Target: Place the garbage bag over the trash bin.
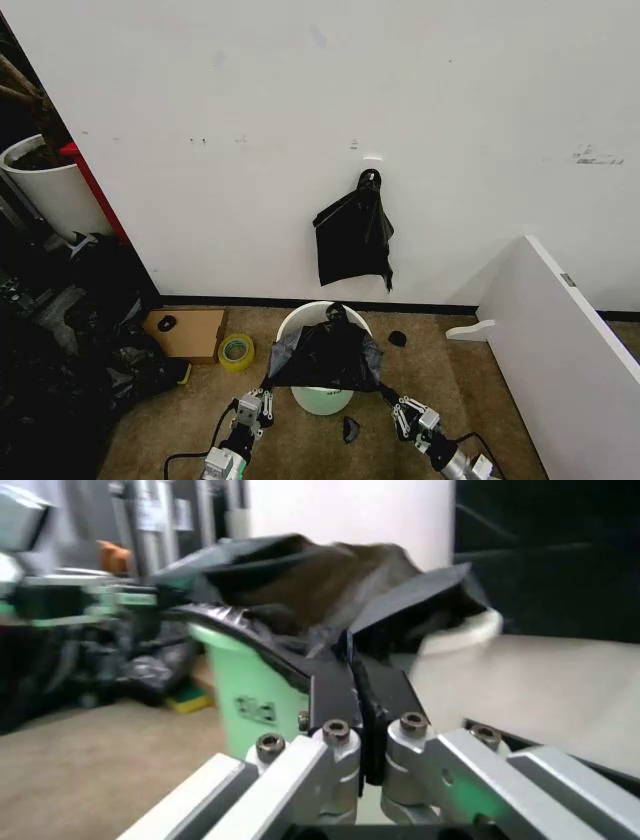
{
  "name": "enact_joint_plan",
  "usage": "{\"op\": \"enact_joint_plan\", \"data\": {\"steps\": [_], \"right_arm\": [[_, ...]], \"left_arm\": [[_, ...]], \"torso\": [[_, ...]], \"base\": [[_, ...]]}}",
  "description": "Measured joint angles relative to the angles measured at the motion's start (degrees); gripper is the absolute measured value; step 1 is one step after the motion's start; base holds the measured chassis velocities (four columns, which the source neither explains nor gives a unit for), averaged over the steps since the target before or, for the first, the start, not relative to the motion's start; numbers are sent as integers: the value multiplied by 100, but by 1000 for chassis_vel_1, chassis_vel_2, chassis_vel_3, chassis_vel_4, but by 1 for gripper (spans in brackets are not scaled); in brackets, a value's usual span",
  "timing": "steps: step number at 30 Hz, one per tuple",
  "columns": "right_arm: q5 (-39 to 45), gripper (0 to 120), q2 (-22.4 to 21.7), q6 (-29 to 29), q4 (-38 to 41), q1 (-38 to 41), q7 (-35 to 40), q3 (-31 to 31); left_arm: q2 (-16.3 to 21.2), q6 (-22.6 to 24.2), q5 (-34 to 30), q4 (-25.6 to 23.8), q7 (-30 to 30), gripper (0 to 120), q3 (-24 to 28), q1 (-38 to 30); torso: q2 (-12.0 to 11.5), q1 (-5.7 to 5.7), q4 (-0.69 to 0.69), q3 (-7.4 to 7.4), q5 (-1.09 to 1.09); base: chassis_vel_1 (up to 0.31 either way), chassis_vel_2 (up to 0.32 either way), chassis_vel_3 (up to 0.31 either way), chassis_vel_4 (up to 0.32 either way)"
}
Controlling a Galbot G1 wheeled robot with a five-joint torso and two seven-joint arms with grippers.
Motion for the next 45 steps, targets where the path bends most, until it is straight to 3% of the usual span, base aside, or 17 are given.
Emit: {"op": "enact_joint_plan", "data": {"steps": [2,6,17,22,28,34,40,41,45], "right_arm": [[135,0,-51,-1,-12,-5,-443,131],[53,0,-77,-3,-87,38,-544,211],[-874,0,223,-24,-966,593,501,42],[-950,0,256,-27,-1036,699,891,-52],[-903,0,162,-31,-780,613,822,-73],[-712,20,5,-33,-709,492,40,84],[-458,45,-269,-359,-629,381,-1855,751],[-458,45,-269,-359,-629,381,-1855,751],[-267,62,-394,-615,-484,367,-2625,1201]], "left_arm": [[49,-40,48,5,113,0,-9,-31],[62,-25,147,90,136,0,-9,-125],[-63,502,304,423,-295,0,0,-323],[-100,570,194,410,-490,0,6,-343],[-117,629,80,269,-697,0,19,-307],[-59,881,96,65,-1043,5,32,-142],[202,1394,188,-293,-1604,30,57,-2],[202,1394,188,-293,-1604,30,57,-2],[390,1539,194,-493,-1636,48,61,79]], "torso": [[0,0,0,0,0],[0,0,-1,0,-2],[0,0,0,1,0],[0,0,1,1,0],[0,0,0,1,-1],[0,0,1,0,-1],[0,0,0,0,-1],[0,0,0,0,-1],[0,0,0,0,0]], "base": [[0,0,0,0],[0,0,0,0],[0,0,0,0],[0,0,0,0],[0,0,0,0],[0,0,0,0],[0,0,0,0],[0,0,0,0],[0,0,0,0]]}}
